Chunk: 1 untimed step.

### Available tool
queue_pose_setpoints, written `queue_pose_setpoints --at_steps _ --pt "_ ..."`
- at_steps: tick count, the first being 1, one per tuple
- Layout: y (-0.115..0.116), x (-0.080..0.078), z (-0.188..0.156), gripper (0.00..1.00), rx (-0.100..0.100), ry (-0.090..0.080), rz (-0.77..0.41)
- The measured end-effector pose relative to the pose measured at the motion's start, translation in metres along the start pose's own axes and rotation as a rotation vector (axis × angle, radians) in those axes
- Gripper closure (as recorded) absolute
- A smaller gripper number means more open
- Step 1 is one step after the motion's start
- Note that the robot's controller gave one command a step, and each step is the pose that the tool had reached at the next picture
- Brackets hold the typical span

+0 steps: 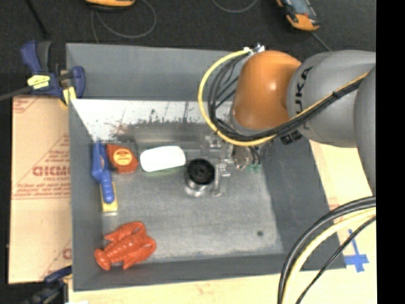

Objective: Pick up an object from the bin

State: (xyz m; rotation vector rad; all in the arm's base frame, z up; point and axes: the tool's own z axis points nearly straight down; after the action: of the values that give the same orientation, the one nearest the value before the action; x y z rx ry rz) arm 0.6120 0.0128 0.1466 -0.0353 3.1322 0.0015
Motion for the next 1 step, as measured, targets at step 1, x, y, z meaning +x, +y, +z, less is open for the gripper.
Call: queue_pose_setpoints --at_steps 1 --pt "-0.0042 0.0030 0.0503 0.00 0.002 0.003 -0.016"
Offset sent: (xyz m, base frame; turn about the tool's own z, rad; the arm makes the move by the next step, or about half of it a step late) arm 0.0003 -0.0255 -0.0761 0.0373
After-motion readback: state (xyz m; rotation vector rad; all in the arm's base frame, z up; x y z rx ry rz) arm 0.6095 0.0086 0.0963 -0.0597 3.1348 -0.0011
